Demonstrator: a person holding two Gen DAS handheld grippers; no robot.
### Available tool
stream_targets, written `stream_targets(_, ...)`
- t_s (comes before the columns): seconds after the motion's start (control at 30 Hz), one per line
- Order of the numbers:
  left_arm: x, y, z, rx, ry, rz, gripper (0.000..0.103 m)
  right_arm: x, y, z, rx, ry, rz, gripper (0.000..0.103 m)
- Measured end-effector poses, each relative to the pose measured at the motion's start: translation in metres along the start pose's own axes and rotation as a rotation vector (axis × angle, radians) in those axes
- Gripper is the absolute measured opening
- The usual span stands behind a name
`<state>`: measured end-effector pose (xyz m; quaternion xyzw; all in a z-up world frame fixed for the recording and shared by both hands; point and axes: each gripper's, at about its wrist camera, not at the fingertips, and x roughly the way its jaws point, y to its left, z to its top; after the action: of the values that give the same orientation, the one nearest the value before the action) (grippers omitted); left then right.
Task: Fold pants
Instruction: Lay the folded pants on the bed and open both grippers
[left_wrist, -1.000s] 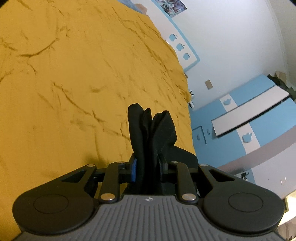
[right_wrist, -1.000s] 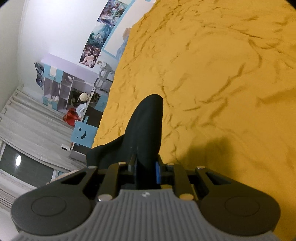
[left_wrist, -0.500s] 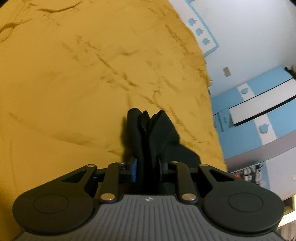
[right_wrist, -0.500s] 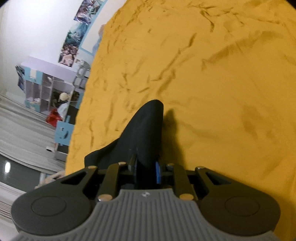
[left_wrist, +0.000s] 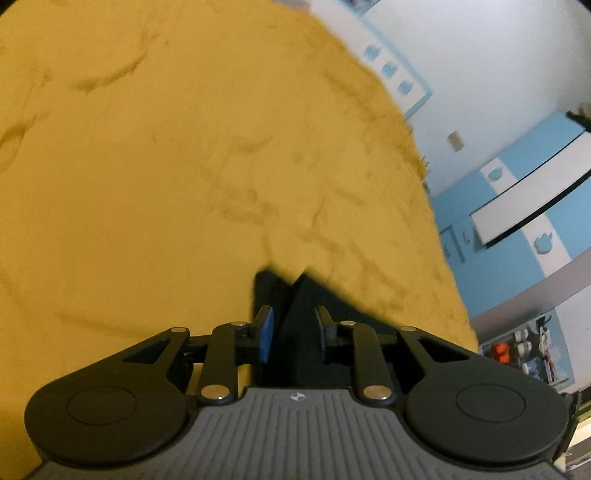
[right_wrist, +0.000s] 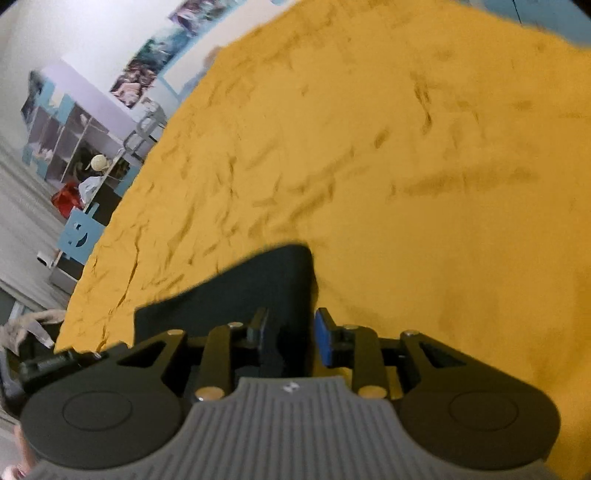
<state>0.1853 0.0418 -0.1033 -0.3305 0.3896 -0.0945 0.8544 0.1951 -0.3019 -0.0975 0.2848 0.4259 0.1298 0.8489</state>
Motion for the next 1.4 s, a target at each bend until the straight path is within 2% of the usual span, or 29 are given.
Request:
stream_targets(0.1, 0.007, -0.022, 0.007, 0.068, 0.004, -0.046, 0.023, 0.009, 0.006, 0.01, -0.013, 0.001, 0.016, 0.017)
stream_targets(0.2, 0.025, -0.042, 0.005, 0.186, 0.035, 0.01, 0.014, 0.025, 0.008, 0.013, -0.023, 0.019, -0.02, 0.011)
stream_targets(0.37, 0.051, -0.038, 0.004, 0.196, 0.076, 0.11, 0.003, 0.047, 0.007, 0.014, -0.065, 0.044, -0.086, 0.003)
stream_targets(0.43, 0.057, -0.031, 0.004, 0.187, 0.086, 0.149, 0.003, 0.055, 0.006, 0.014, -0.085, 0.052, -0.133, 0.003)
stream_targets(0.57, 0.048, -0.03, 0.004, 0.18, 0.063, 0.17, 0.003, 0.05, 0.006, 0.014, -0.104, 0.04, -0.151, 0.003)
stream_targets(0.7, 0.019, -0.039, -0.005, 0.22, 0.032, 0.187, 0.004, 0.025, 0.027, 0.003, -0.223, 0.005, -0.227, 0.009)
stream_targets(0.77, 0.002, -0.048, -0.012, 0.26, 0.017, 0.181, 0.004, 0.009, 0.041, -0.008, -0.296, -0.013, -0.244, 0.022)
stream_targets(0.8, -0.005, -0.054, -0.017, 0.281, 0.01, 0.174, 0.004, 0.001, 0.049, -0.015, -0.334, -0.024, -0.237, 0.023)
stream_targets(0.93, -0.031, -0.077, -0.049, 0.398, -0.02, 0.19, 0.004, -0.025, 0.076, -0.049, -0.458, -0.057, -0.213, 0.024)
stream_targets(1.07, -0.047, -0.091, -0.086, 0.488, -0.024, 0.193, 0.004, -0.037, 0.091, -0.083, -0.538, -0.056, -0.238, 0.027)
stream_targets(1.23, -0.052, -0.087, -0.115, 0.518, -0.004, 0.207, 0.005, -0.036, 0.091, -0.113, -0.61, -0.032, -0.272, 0.037)
stream_targets(1.4, -0.04, -0.07, -0.125, 0.498, 0.054, 0.228, 0.005, -0.025, 0.081, -0.132, -0.604, 0.003, -0.301, 0.037)
